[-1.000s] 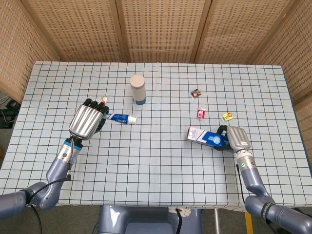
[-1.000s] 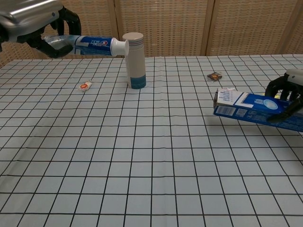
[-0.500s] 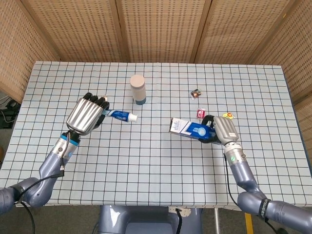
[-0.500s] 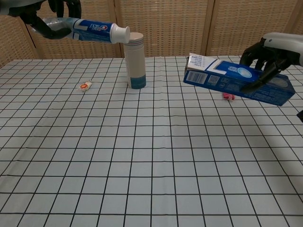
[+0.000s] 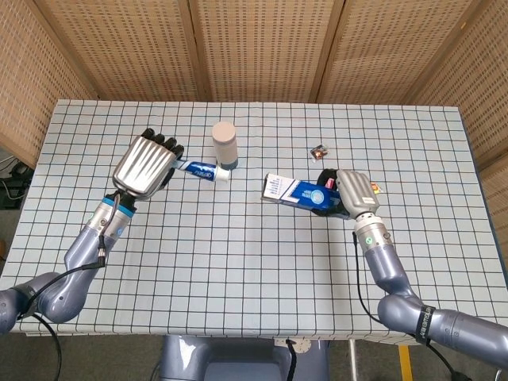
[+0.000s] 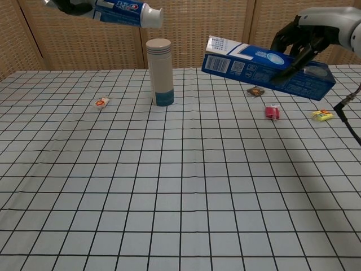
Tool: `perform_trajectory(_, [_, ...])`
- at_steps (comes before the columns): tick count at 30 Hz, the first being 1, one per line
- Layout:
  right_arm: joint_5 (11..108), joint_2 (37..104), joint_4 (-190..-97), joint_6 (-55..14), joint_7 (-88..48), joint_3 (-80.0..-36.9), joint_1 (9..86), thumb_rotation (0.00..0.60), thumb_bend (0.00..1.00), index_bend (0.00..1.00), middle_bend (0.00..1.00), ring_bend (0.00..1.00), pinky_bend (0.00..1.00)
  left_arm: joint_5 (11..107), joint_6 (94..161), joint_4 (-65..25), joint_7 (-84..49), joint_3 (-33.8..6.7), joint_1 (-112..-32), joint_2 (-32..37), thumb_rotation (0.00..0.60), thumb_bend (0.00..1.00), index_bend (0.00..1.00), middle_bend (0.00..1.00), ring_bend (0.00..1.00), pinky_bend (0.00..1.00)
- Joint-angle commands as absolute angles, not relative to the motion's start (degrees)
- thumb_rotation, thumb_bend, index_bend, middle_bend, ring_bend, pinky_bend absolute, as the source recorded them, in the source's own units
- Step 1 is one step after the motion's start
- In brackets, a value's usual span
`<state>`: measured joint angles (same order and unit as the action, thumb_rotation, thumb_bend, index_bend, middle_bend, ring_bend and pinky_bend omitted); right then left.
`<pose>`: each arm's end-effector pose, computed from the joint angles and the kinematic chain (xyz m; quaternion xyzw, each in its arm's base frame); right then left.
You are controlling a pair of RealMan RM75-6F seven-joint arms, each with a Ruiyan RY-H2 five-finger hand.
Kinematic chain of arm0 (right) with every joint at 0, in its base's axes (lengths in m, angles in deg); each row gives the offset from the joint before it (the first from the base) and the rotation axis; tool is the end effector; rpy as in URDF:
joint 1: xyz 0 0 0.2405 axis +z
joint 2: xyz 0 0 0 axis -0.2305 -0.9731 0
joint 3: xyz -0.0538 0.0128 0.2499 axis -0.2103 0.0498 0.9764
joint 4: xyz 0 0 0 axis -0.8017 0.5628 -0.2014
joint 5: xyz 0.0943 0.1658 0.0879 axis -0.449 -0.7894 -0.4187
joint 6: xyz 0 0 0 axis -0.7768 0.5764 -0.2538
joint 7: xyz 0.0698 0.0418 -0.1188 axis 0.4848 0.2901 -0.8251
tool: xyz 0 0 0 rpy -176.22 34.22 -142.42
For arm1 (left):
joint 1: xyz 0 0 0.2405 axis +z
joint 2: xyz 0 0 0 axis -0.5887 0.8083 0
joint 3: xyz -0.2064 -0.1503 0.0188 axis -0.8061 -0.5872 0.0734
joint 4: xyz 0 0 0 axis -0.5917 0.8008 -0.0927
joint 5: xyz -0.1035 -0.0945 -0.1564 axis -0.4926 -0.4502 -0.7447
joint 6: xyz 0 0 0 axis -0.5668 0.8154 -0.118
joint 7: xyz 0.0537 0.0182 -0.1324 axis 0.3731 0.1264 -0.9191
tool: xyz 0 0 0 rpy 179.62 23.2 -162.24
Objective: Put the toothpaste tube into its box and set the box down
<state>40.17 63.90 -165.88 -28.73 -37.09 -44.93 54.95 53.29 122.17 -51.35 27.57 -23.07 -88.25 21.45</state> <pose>-0.1362 -0.3827 0.0786 0.5909 -0.5082 0.4414 0.4446 -0.0599 0.3804 0.1265 -0.7614 -0.1318 -0.3472 0.5314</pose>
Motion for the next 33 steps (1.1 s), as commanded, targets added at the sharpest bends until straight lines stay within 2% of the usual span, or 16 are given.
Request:
perform_trajectory(1, [39.5, 63.3, -166.7, -28.5, -37.1, -44.8, 55.4, 0.600, 0.22, 0.72, 0.53, 0.57, 0.65, 51.8, 121.4, -50.9, 28.5, -23.3, -89.8, 21.5, 0.600, 0.48, 0.74, 0.44, 0.43, 0.34])
perform_trajectory(18, [36.7, 62.0, -168.6, -28.0, -36.2, -46.5, 57.2, 0.600, 0.22, 0.72, 0.53, 0.57, 0.65, 45.9, 121.0, -48.4, 35.7, -19.7, -97.3, 16.6, 0.600, 0.48, 0.74, 0.44, 0.43, 0.35])
perform_trajectory(33, [36.1, 61.4, -169.0, -28.4, -34.5, -47.2, 58.1, 0.600, 0.22, 0.72, 0.53, 0.57, 0.65, 43.2, 122.8, -46.5, 37.0, -18.8, -100.3, 13.4, 0.600, 0.48, 0.74, 0.44, 0.43, 0.35])
